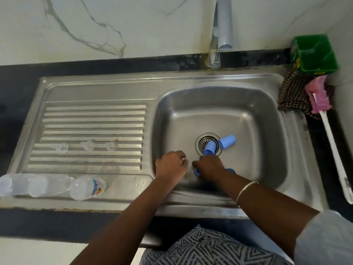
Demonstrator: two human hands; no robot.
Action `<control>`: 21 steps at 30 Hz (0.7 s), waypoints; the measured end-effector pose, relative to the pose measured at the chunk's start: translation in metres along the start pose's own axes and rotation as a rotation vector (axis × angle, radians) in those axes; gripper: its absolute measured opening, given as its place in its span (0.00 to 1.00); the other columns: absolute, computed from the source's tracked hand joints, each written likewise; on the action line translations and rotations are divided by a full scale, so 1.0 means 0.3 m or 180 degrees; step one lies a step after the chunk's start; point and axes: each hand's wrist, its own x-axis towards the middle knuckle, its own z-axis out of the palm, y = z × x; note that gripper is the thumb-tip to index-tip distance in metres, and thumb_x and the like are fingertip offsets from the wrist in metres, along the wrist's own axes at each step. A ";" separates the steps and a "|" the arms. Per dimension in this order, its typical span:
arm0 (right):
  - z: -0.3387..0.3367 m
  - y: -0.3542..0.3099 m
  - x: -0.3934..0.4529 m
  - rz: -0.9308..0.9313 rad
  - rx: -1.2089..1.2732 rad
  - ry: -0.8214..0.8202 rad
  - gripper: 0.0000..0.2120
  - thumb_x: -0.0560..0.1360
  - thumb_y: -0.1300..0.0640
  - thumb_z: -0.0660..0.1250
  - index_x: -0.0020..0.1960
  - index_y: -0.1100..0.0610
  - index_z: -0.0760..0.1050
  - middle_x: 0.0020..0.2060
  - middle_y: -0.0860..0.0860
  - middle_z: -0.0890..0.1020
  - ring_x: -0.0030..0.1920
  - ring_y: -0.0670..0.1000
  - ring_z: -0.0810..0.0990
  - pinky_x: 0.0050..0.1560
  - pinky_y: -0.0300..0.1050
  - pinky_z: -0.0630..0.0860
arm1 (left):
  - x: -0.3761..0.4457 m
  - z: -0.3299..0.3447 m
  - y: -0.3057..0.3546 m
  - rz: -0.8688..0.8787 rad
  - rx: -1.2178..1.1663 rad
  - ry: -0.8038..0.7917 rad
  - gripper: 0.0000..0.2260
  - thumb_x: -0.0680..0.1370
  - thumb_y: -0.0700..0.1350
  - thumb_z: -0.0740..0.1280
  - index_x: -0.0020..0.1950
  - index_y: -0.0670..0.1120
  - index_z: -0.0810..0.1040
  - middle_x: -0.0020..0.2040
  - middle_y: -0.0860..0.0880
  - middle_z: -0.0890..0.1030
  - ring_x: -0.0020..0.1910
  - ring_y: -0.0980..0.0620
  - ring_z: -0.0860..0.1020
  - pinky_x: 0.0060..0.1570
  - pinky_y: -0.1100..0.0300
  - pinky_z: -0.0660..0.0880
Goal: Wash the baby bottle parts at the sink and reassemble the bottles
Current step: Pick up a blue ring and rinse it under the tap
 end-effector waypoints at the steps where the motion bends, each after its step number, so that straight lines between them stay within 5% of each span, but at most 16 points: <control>1: 0.003 0.007 0.007 -0.0051 -0.0012 0.0028 0.11 0.73 0.55 0.67 0.56 0.51 0.76 0.53 0.54 0.79 0.55 0.58 0.78 0.45 0.46 0.66 | 0.003 0.003 0.005 -0.0076 -0.0065 -0.0027 0.11 0.79 0.53 0.62 0.58 0.56 0.80 0.54 0.55 0.83 0.54 0.52 0.79 0.59 0.52 0.71; 7: 0.016 0.030 0.025 -0.0126 0.0389 0.0548 0.09 0.72 0.51 0.67 0.49 0.54 0.77 0.45 0.53 0.82 0.48 0.57 0.81 0.43 0.44 0.67 | 0.012 0.010 0.025 -0.0448 -0.0401 0.0068 0.12 0.80 0.54 0.63 0.63 0.56 0.76 0.52 0.54 0.83 0.54 0.52 0.80 0.62 0.49 0.72; 11: -0.025 0.052 -0.004 0.0348 0.2319 0.1096 0.16 0.70 0.49 0.74 0.53 0.54 0.77 0.41 0.52 0.81 0.42 0.53 0.79 0.38 0.43 0.73 | 0.053 0.033 0.046 -0.0667 -0.1398 0.0187 0.11 0.82 0.50 0.60 0.57 0.49 0.80 0.50 0.47 0.84 0.51 0.46 0.81 0.53 0.55 0.76; 15: -0.114 0.085 -0.031 0.0928 0.3406 0.1385 0.15 0.66 0.54 0.79 0.45 0.50 0.74 0.38 0.50 0.82 0.38 0.50 0.79 0.39 0.37 0.73 | 0.093 0.048 0.096 -0.0845 -0.2132 0.0193 0.13 0.83 0.49 0.59 0.57 0.45 0.81 0.45 0.45 0.85 0.46 0.45 0.81 0.50 0.52 0.79; 17: -0.145 0.098 -0.053 0.1129 0.3952 0.1533 0.15 0.66 0.56 0.79 0.43 0.48 0.73 0.39 0.49 0.84 0.40 0.51 0.82 0.42 0.42 0.77 | 0.116 0.041 0.145 -0.1118 -0.2683 -0.0030 0.15 0.84 0.50 0.58 0.56 0.44 0.81 0.43 0.44 0.84 0.41 0.46 0.81 0.43 0.55 0.78; 21: -0.197 0.115 -0.096 0.1111 0.4585 0.2074 0.14 0.68 0.57 0.80 0.44 0.53 0.75 0.36 0.45 0.84 0.38 0.42 0.83 0.37 0.31 0.75 | 0.143 -0.008 0.244 -0.1086 -0.3260 -0.0770 0.16 0.82 0.57 0.62 0.49 0.47 0.82 0.44 0.46 0.85 0.42 0.51 0.83 0.42 0.58 0.76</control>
